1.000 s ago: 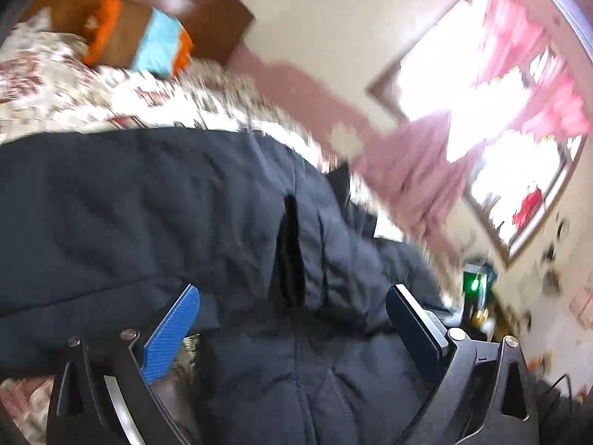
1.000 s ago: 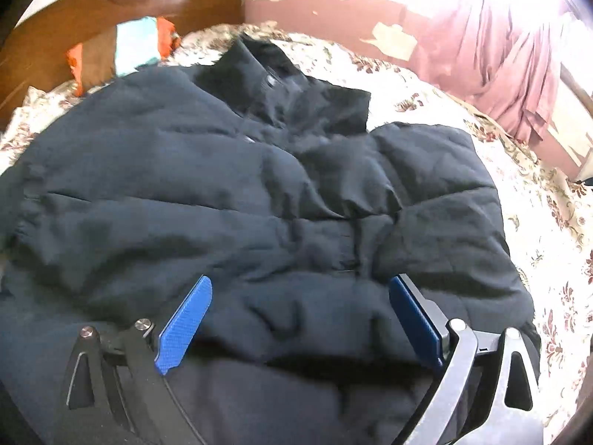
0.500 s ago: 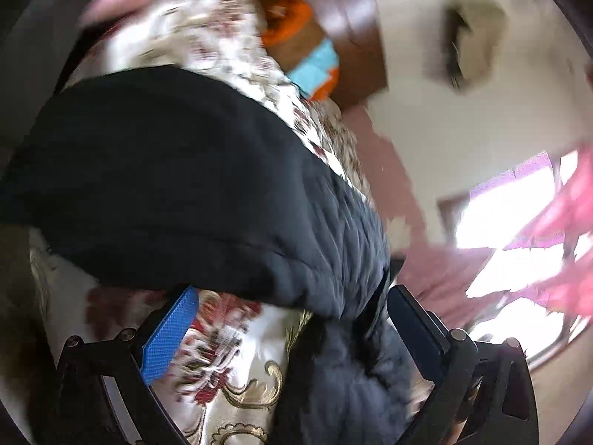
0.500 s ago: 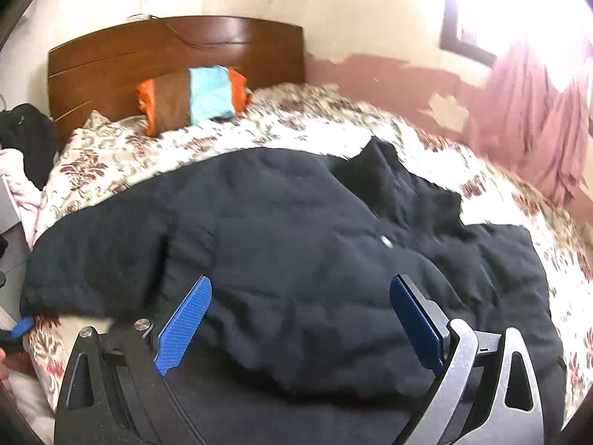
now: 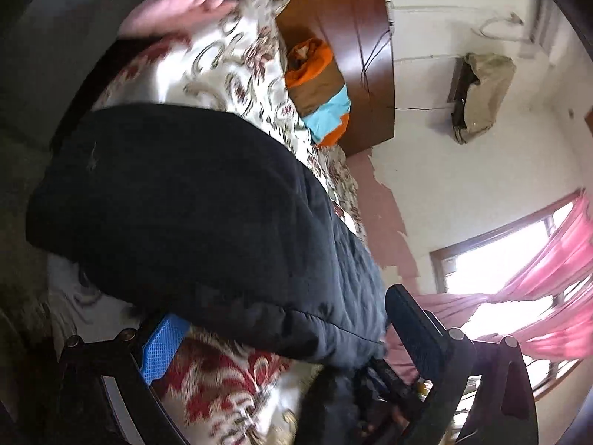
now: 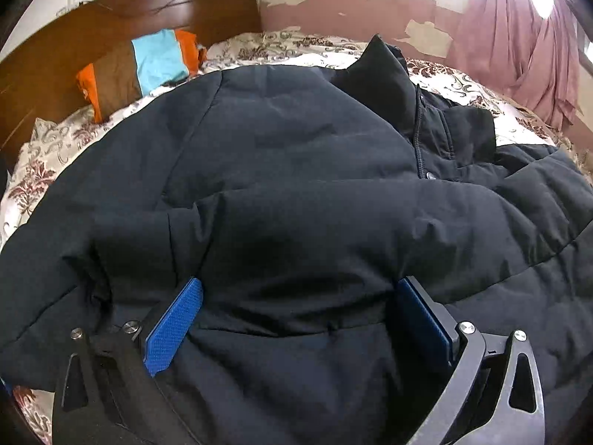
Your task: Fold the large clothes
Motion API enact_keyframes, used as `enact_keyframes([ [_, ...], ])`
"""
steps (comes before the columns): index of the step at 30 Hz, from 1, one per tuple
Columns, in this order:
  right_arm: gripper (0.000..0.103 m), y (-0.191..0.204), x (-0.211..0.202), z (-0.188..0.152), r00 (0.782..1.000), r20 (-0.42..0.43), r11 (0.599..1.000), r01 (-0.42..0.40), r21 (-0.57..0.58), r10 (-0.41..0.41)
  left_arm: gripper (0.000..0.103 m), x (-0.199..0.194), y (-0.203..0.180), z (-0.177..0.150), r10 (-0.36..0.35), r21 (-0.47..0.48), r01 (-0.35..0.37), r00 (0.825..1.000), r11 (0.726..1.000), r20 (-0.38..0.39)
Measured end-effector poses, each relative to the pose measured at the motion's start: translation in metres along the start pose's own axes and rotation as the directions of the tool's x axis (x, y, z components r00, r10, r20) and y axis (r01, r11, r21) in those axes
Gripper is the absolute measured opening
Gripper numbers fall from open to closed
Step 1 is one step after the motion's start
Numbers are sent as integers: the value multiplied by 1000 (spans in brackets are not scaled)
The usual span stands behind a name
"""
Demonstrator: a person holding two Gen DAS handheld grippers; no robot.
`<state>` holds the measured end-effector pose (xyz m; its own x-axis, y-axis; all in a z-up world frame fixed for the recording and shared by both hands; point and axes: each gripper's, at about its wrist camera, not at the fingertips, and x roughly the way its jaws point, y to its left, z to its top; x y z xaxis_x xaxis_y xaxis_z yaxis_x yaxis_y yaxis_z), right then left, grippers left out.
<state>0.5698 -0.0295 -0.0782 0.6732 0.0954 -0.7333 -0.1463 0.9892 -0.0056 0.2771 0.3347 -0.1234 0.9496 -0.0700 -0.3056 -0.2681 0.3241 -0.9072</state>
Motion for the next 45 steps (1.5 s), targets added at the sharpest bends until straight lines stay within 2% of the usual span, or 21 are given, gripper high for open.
enact_keyframes([
  [1,102,-2,1,-2,1000,14,1000,-9,4,9,92,1,-3,-1,22,21,-23,1000,1000,19],
  [4,102,-6,2,-6,999,34,999,-40,25,39,65,-2,-2,6,62,34,-64,996,997,59],
  [6,102,-11,0,-7,997,47,997,-61,40,60,31,-5,-2,13,78,32,-80,994,996,82],
  [8,102,-18,-11,-5,996,65,996,-57,68,53,14,-8,-9,21,115,82,-126,985,989,128],
  [9,102,-22,-19,-3,996,80,995,-37,95,30,9,-11,-14,24,106,106,-124,981,987,160],
  [11,102,-34,-38,1,993,116,984,-53,170,33,7,-16,-34,32,43,187,-87,973,978,228],
  [13,102,-49,-54,6,986,134,970,-122,212,95,7,-18,-61,39,-32,298,-53,961,953,274],
  [15,102,-60,-67,11,984,135,968,-146,203,120,7,-21,-90,44,-123,405,-14,943,914,309],
  [18,102,-77,-82,9,986,131,982,-121,143,103,7,-17,-128,47,-233,502,57,927,863,295],
  [21,102,-99,-95,-5,986,142,988,-105,115,89,7,-14,-163,43,-312,576,127,921,807,235],
  [22,102,-110,-101,-12,986,152,990,-87,111,69,7,-12,-177,39,-340,611,152,918,777,205],
  [24,102,-121,-110,-20,986,164,992,-42,120,22,7,-6,-200,28,-389,651,220,912,727,127],
  [27,102,-151,-121,-29,985,172,985,-8,172,-22,7,11,-232,1,-446,672,349,894,653,-31],
  [30,102,-180,-130,-36,982,187,969,-16,248,-32,7,35,-255,-40,-439,671,465,870,577,-225],
  [31,102,-191,-133,-38,979,196,962,-11,274,-45,7,48,-261,-61,-416,660,519,849,543,-326],
  [32,102,-196,-133,-42,978,199,958,-3,287,-56,7,58,-263,-77,-392,645,558,829,522,-400],
  [34,102,-208,-132,-47,977,200,952,13,306,-77,7,81,-260,-111,-323,617,605,794,502,-515],
  [36,102,-217,-131,-54,978,195,943,6,332,-75,7,101,-256,-140,-244,611,617,774,495,-584],
  [41,102,-233,-124,-70,965,244,896,-193,399,99,7,141,-238,-196,-13,622,609,719,492,-695],
  [43,102,-235,-121,-75,958,251,871,-240,429,140,9,152,-230,-208,54,605,607,682,515,-729],
  [45,102,-234,-117,-81,952,248,848,-279,451,181,20,159,-221,-213,81,567,624,631,538,-771],
])
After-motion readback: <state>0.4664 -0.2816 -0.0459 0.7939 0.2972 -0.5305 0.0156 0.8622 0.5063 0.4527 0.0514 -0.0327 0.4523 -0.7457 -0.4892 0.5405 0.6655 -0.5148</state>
